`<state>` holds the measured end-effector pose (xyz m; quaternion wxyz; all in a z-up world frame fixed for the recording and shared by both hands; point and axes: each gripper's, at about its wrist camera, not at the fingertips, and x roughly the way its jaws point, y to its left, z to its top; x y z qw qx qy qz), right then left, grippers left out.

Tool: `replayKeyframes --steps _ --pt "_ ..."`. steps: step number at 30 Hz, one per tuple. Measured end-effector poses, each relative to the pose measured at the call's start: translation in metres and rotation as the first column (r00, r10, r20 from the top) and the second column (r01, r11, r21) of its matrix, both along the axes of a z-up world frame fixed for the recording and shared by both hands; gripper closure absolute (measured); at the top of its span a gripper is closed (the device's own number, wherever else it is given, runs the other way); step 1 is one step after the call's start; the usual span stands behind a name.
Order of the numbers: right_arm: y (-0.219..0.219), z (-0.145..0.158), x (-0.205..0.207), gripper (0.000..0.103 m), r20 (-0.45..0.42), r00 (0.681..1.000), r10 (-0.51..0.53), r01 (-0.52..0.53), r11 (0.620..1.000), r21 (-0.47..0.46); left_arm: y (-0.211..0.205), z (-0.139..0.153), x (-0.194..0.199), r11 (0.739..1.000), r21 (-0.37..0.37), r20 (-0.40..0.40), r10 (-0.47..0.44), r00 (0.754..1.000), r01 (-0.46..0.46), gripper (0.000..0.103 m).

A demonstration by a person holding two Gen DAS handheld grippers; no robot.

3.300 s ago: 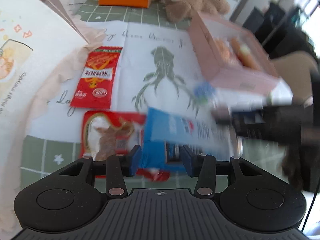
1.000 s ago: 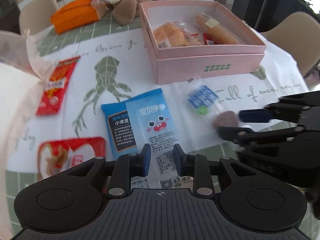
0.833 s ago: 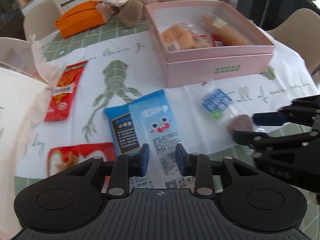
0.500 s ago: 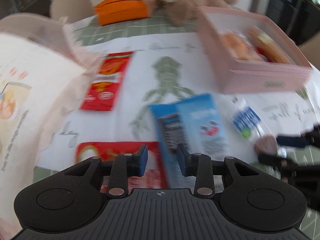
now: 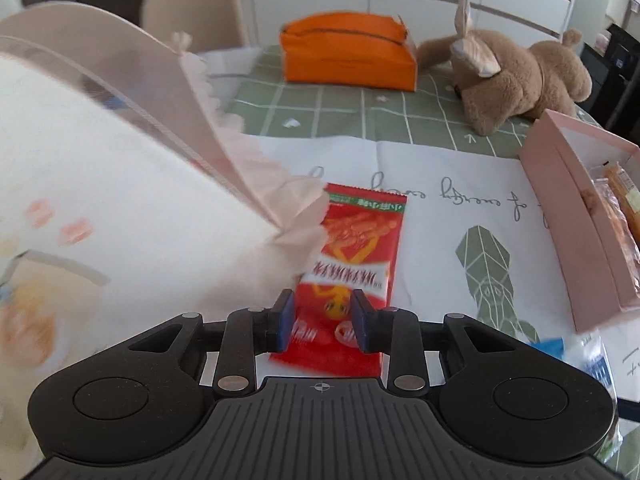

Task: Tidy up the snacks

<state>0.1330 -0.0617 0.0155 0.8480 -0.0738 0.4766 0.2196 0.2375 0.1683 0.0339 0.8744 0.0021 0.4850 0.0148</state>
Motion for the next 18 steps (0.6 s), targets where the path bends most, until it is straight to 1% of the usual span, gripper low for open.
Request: replayKeyframes --steps 1,3,5,6,10,13,16,17,18 --pt "0.000 0.000 0.000 0.043 -0.004 1.000 -0.003 0.003 1.000 0.009 0.000 -0.003 0.006 1.000 -0.008 0.001 -0.012 1.000 0.012 0.065" --pt "0.000 -0.001 0.000 0.038 -0.007 1.000 -0.011 0.011 1.000 0.017 -0.002 -0.006 0.016 0.999 0.000 0.014 -0.036 0.999 0.036 0.059" --pt "-0.001 -0.002 0.000 0.032 -0.015 1.000 -0.023 0.024 0.999 0.023 -0.001 -0.007 0.024 0.999 -0.001 0.019 -0.048 0.999 0.048 0.059" --pt "-0.002 -0.002 0.000 0.031 -0.018 0.999 -0.028 0.029 0.999 0.025 -0.001 -0.008 0.026 0.999 -0.004 0.020 -0.049 0.999 0.050 0.059" --pt "-0.006 -0.002 -0.001 0.030 -0.022 0.999 -0.029 0.030 0.999 0.032 0.001 -0.011 0.028 0.999 -0.026 0.017 -0.041 0.999 0.042 0.059" --pt "-0.009 -0.002 0.001 0.030 -0.026 0.999 -0.041 0.042 0.999 0.034 -0.003 -0.011 0.025 0.996 -0.034 0.009 -0.079 0.997 0.079 0.059" --pt "-0.012 -0.002 0.003 0.030 -0.027 0.998 -0.050 0.051 0.998 0.031 -0.013 -0.010 0.022 0.994 0.003 -0.001 -0.109 0.994 0.109 0.058" --pt "-0.013 -0.002 0.002 0.030 -0.027 0.998 -0.055 0.056 0.998 0.030 -0.015 -0.010 0.023 0.995 0.004 -0.005 -0.103 0.995 0.103 0.055" --pt "-0.013 -0.002 0.002 0.030 -0.027 0.998 -0.060 0.061 0.998 0.028 -0.017 -0.011 0.025 0.995 -0.001 -0.016 -0.101 0.995 0.101 0.049"
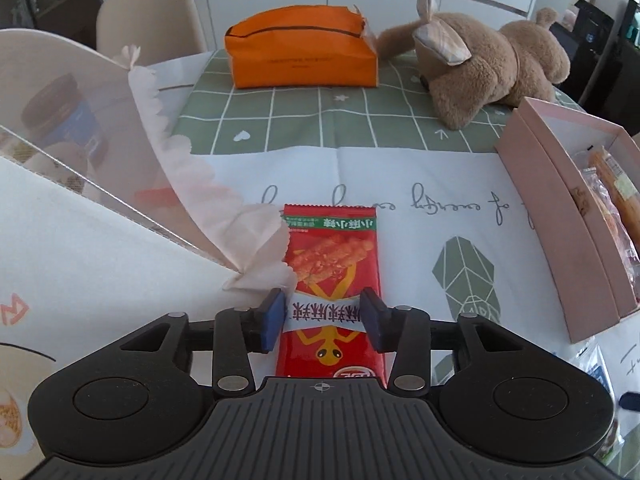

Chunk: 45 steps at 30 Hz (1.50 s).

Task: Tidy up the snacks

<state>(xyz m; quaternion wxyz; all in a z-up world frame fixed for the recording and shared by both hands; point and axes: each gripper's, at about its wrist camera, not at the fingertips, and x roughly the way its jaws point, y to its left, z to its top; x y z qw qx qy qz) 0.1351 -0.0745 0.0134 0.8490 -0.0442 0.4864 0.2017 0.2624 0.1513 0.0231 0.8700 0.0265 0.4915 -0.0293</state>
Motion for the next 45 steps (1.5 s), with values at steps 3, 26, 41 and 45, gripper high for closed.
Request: replayKeyframes --steps 3,26,41,45 --pt "0.000 0.000 -0.002 0.030 -0.004 1.000 -0.013 0.013 1.000 -0.007 -0.004 -0.006 0.005 1.000 -0.013 -0.022 -0.013 1.000 0.013 0.032" --pt "-0.005 -0.001 -0.017 0.023 0.010 1.000 0.011 -0.010 0.999 -0.037 -0.025 -0.004 -0.075 0.991 0.000 -0.029 -0.132 0.991 0.132 0.043" --pt "0.010 -0.005 -0.018 0.008 0.018 1.000 0.012 -0.011 0.996 -0.088 0.039 0.003 -0.039 0.996 -0.084 -0.013 0.027 1.000 -0.028 0.041" --pt "0.011 -0.007 -0.017 0.006 0.024 1.000 0.007 -0.005 0.996 -0.085 0.007 -0.003 -0.054 0.998 -0.044 -0.027 -0.038 0.999 0.037 0.038"
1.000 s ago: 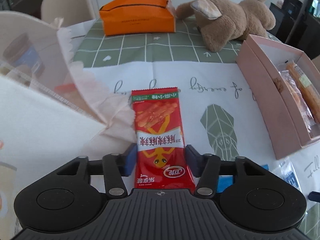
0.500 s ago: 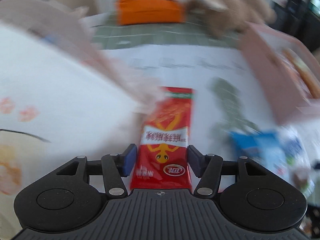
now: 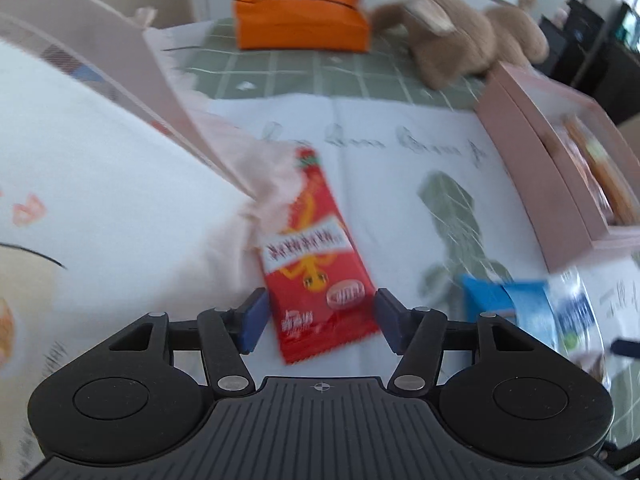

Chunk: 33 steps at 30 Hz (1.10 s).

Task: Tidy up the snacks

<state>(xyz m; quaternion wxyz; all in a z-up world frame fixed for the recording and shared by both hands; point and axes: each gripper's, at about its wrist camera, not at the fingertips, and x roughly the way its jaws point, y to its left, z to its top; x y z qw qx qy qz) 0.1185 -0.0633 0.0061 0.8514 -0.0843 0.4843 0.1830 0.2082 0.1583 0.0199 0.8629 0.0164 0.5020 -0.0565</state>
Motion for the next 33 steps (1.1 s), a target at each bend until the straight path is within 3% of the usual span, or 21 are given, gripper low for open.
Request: replayKeyframes --steps 4,6,9,11,16,18,19,21,26,31,33 --pt "-0.001 0.000 -0.001 0.006 0.001 1.000 0.000 0.000 1.000 0.001 -0.029 -0.001 -0.014 0.993 -0.012 0.006 -0.115 0.993 0.115 0.035" --pt "-0.001 0.000 -0.001 0.006 -0.001 1.000 0.001 -0.001 1.000 0.000 -0.032 0.000 -0.016 0.991 -0.033 0.003 -0.130 0.992 0.130 0.038" --pt "-0.002 0.001 0.000 0.010 -0.008 1.000 0.003 -0.003 1.000 -0.009 -0.013 0.004 -0.014 0.996 -0.050 0.009 -0.070 0.998 0.070 0.039" --pt "-0.002 0.007 0.003 0.025 -0.027 1.000 0.014 -0.014 1.000 -0.001 0.007 0.005 -0.010 0.999 -0.038 0.021 -0.024 1.000 0.024 0.039" --pt "0.005 0.051 0.015 0.024 0.085 0.996 0.033 -0.041 0.995 0.088 0.057 0.011 -0.002 0.992 0.002 0.055 0.127 0.990 -0.127 0.041" --pt "0.019 0.062 0.029 0.024 0.106 0.993 0.052 -0.062 0.994 0.091 0.073 0.012 -0.002 0.986 -0.016 0.060 0.166 0.984 -0.166 0.061" --pt "0.029 0.064 0.037 0.024 0.111 0.992 0.061 -0.071 0.994 0.085 0.079 0.013 -0.001 0.983 -0.014 0.067 0.183 0.981 -0.182 0.066" --pt "0.052 0.060 0.054 0.024 0.104 0.991 0.081 -0.089 0.993 0.077 0.088 0.015 -0.001 0.980 -0.005 0.080 0.200 0.976 -0.200 0.073" --pt "0.109 0.035 0.094 0.024 0.088 0.990 0.110 -0.119 0.988 0.098 0.098 0.016 -0.005 0.981 -0.063 0.069 0.189 0.980 -0.184 0.073" --pt "0.156 0.003 0.134 0.023 0.069 0.991 0.119 -0.122 0.991 0.054 0.102 0.011 -0.011 0.989 -0.039 0.069 0.146 0.987 -0.143 0.073" --pt "0.164 0.002 0.137 0.034 0.091 0.987 0.130 -0.132 0.991 0.014 0.109 0.010 -0.008 0.987 -0.042 0.071 0.158 0.985 -0.156 0.081"
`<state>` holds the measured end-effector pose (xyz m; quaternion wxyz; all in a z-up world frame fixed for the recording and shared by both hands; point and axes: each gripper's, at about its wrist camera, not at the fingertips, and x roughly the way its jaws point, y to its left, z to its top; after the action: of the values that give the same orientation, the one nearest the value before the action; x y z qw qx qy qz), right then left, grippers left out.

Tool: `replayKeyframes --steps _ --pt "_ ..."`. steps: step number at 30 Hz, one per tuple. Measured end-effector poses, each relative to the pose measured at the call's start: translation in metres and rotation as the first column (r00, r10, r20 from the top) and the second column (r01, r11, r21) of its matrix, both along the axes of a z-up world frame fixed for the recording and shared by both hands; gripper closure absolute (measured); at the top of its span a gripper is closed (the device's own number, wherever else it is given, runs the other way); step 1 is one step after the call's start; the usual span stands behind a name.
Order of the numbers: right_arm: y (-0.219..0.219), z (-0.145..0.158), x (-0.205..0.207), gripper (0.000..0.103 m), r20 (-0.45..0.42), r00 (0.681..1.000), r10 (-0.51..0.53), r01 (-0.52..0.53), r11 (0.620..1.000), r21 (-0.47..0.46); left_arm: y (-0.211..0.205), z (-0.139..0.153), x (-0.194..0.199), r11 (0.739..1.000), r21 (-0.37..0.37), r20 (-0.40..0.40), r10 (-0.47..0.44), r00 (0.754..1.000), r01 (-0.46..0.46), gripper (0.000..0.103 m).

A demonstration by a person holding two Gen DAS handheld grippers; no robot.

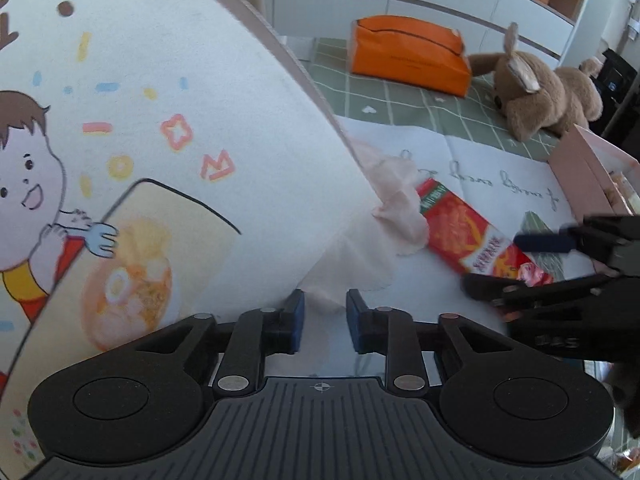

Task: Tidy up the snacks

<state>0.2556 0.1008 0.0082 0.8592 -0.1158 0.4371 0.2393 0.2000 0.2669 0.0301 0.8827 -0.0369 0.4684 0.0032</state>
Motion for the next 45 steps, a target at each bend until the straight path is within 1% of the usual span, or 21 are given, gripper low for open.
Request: replayKeyframes --steps 1,4,5,6,8,10,13,16,19,21,23,26,27,30,31,34,36,38,41,43,45 --pt "0.000 0.003 -0.001 0.050 -0.010 1.000 0.012 -0.012 1.000 -0.002 0.002 0.000 0.002 1.000 -0.004 0.001 0.007 1.000 -0.007 0.081" --pt "-0.010 0.012 -0.003 0.054 -0.057 0.998 -0.023 0.021 0.999 -0.045 0.000 0.001 0.005 1.000 -0.020 0.002 0.010 1.000 -0.010 0.081" --pt "-0.016 0.014 -0.006 0.054 -0.061 0.998 -0.032 0.028 0.998 -0.062 -0.002 0.003 0.002 1.000 -0.031 0.003 0.002 1.000 -0.002 0.080" --pt "-0.023 0.016 -0.009 0.055 -0.072 0.997 -0.042 0.037 0.997 -0.067 -0.006 0.005 0.000 0.999 -0.043 0.003 -0.010 1.000 0.010 0.076" --pt "-0.042 0.022 -0.018 0.056 -0.100 0.993 -0.069 0.064 0.997 -0.047 -0.015 0.009 -0.009 0.996 -0.078 -0.005 -0.032 0.999 0.032 0.073" --pt "-0.059 0.030 -0.032 0.056 -0.112 0.991 -0.074 0.072 0.997 -0.019 -0.028 0.012 -0.021 0.991 -0.118 -0.023 -0.060 0.998 0.057 0.073" --pt "-0.081 0.037 -0.056 0.056 -0.112 0.990 -0.086 0.084 0.996 -0.018 -0.056 0.021 -0.037 0.984 -0.141 -0.022 -0.117 0.993 0.113 0.073" --pt "-0.105 0.038 -0.078 0.056 -0.113 0.988 -0.103 0.100 0.995 -0.029 -0.091 0.033 -0.052 0.971 -0.148 -0.007 -0.189 0.982 0.186 0.073" --pt "-0.132 0.037 -0.097 0.056 -0.121 0.982 -0.142 0.140 0.990 -0.026 -0.134 0.039 -0.065 0.949 -0.156 -0.008 -0.278 0.961 0.273 0.073" --pt "-0.151 0.035 -0.110 0.056 -0.129 0.977 -0.168 0.166 0.986 -0.028 -0.163 0.038 -0.075 0.936 -0.145 -0.015 -0.327 0.945 0.321 0.073" --pt "-0.167 0.032 -0.124 0.056 -0.140 0.975 -0.172 0.171 0.985 -0.022 -0.186 0.033 -0.083 0.929 -0.126 -0.026 -0.355 0.935 0.349 0.073" --pt "-0.182 0.028 -0.144 0.054 -0.093 0.976 -0.197 0.190 0.978 -0.082 -0.217 0.023 -0.093 0.921 -0.105 -0.054 -0.382 0.922 0.376 0.073" --pt "-0.189 0.028 -0.150 0.053 -0.087 0.976 -0.199 0.192 0.978 -0.083 -0.228 0.020 -0.097 0.917 -0.095 -0.060 -0.393 0.918 0.386 0.073" --pt "-0.214 0.027 -0.161 0.050 -0.132 0.969 -0.208 0.207 0.978 -0.021 -0.248 0.014 -0.102 0.912 -0.032 -0.071 -0.411 0.909 0.410 0.071" --pt "-0.221 0.026 -0.163 0.050 -0.146 0.968 -0.205 0.207 0.978 -0.006 -0.251 0.011 -0.102 0.914 -0.009 -0.080 -0.405 0.911 0.405 0.071" --pt "-0.235 0.024 -0.171 0.049 -0.145 0.967 -0.212 0.213 0.977 -0.004 -0.242 0.005 -0.096 0.926 0.051 -0.098 -0.367 0.925 0.373 0.071" --pt "-0.243 0.024 -0.174 0.047 -0.138 0.967 -0.215 0.218 0.976 0.007 -0.234 0.004 -0.093 0.938 0.093 -0.092 -0.325 0.941 0.333 0.071" --pt "-0.252 0.024 -0.177 0.047 -0.137 0.966 -0.219 0.224 0.974 0.026 -0.226 0.005 -0.089 0.952 0.110 -0.091 -0.277 0.956 0.286 0.071" --pt "-0.260 0.020 -0.174 0.047 -0.139 0.965 -0.223 0.230 0.973 0.037 -0.220 0.013 -0.087 0.968 0.068 -0.080 -0.237 0.968 0.243 0.071" --pt "-0.262 0.020 -0.170 0.047 -0.126 0.967 -0.222 0.228 0.973 0.033 -0.221 0.020 -0.085 0.970 0.012 -0.063 -0.242 0.968 0.244 0.071" --pt "-0.264 0.023 -0.165 0.047 -0.084 0.968 -0.235 0.238 0.971 0.026 -0.225 0.027 -0.081 0.969 -0.048 -0.045 -0.243 0.969 0.241 0.071"
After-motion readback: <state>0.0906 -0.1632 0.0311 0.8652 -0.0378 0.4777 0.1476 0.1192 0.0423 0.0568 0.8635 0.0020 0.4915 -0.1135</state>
